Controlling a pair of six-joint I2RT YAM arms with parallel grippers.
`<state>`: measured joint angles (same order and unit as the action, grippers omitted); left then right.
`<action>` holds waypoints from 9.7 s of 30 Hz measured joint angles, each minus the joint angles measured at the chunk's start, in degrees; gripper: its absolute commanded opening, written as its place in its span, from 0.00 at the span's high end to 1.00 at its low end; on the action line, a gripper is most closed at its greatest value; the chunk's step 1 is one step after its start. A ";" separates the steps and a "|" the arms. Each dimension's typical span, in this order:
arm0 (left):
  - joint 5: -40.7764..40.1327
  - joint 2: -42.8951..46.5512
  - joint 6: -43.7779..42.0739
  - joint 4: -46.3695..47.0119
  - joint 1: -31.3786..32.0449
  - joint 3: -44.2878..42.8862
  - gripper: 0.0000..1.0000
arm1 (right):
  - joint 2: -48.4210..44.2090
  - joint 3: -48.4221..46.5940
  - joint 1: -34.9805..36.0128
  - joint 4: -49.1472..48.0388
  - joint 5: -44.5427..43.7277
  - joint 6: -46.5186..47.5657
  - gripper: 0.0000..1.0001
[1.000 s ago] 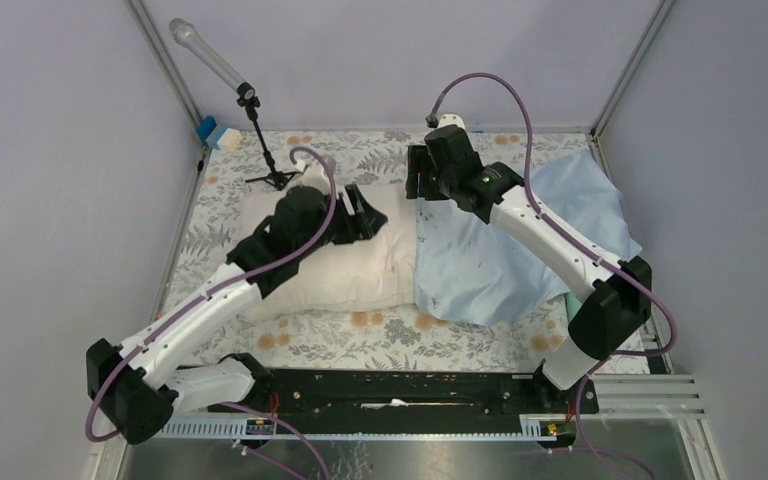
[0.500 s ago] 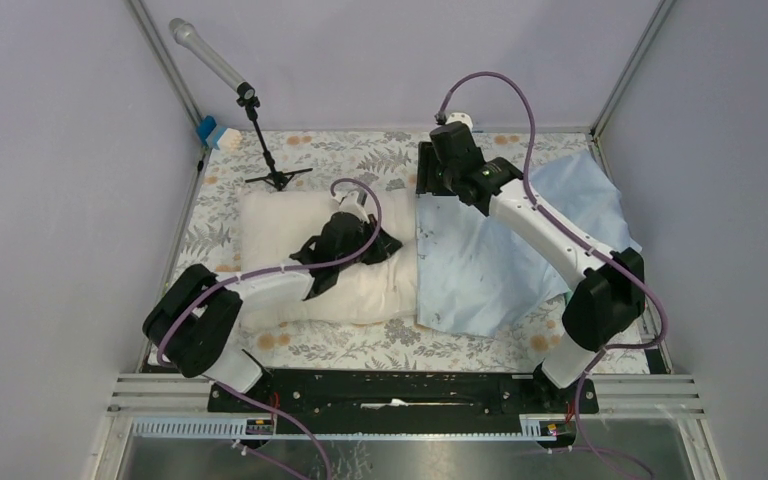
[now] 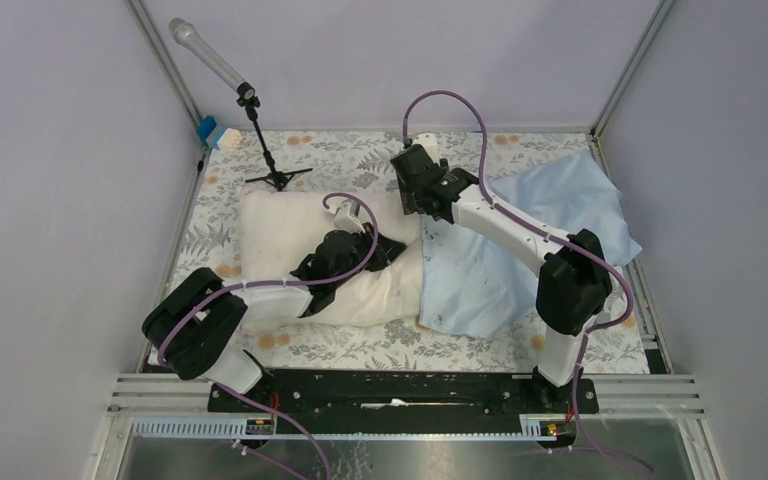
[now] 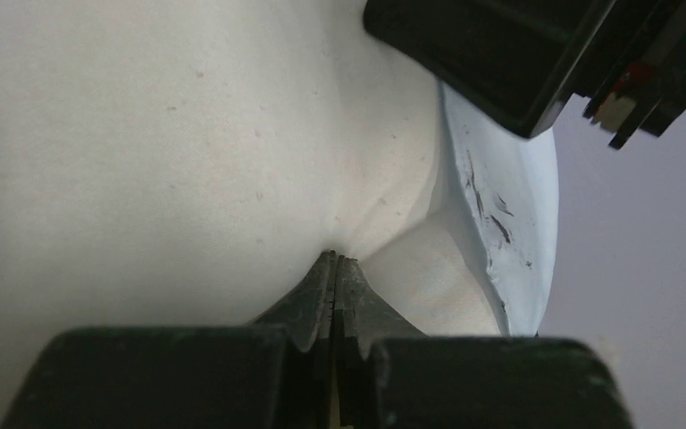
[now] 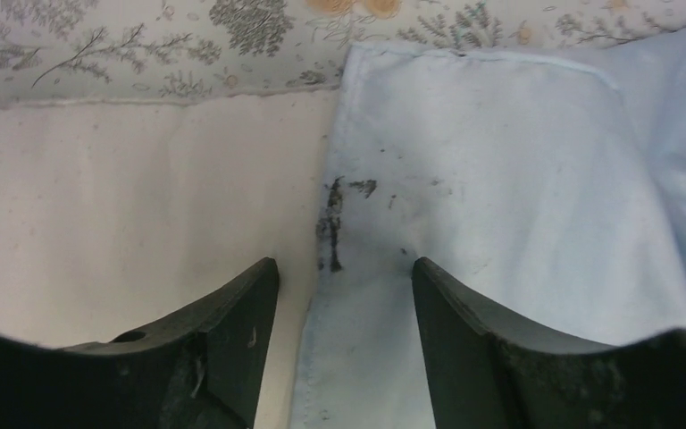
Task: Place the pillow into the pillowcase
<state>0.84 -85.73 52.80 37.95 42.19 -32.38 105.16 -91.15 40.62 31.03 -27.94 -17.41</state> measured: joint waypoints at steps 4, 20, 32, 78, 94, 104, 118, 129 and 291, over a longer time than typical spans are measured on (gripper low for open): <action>-0.24 -0.50 0.20 0.98 0.33 0.17 1.00 | 0.52 -1.66 -0.02 0.66 -3.98 1.29 0.55; -2.64 -3.65 1.51 10.32 3.32 3.52 1.00 | 10.78 -23.02 5.14 10.12 -4.42 3.32 1.00; -2.89 -1.97 0.70 5.03 4.42 1.31 1.00 | 5.07 -6.49 6.78 0.63 9.66 -4.13 0.77; -26.62 26.62 -3.26 -65.35 12.31 -5.31 0.59 | -36.20 44.30 29.90 -4.74 -10.91 -20.09 0.00; -22.01 29.53 -15.23 -67.63 12.09 -14.82 1.00 | -29.31 32.61 29.83 -12.41 -20.68 -2.93 1.00; -10.78 29.55 -14.40 -78.42 14.82 -40.15 1.00 | -29.68 -5.55 29.31 10.12 -12.81 6.16 1.00; 16.02 20.37 2.01 -53.24 -15.37 -18.38 1.00 | -5.38 -10.86 3.98 4.44 20.98 5.07 0.70; 16.04 6.99 -9.42 -50.64 -26.40 -22.51 0.96 | 8.79 -34.99 4.02 6.64 22.45 4.81 0.14; -13.94 44.04 13.88 -57.20 -11.04 -2.19 1.00 | -29.88 22.03 13.05 -19.98 -2.36 8.28 0.00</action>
<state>-13.10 -41.69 66.67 -19.25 31.16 -34.57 75.29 -69.12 53.67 11.05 -30.30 -9.13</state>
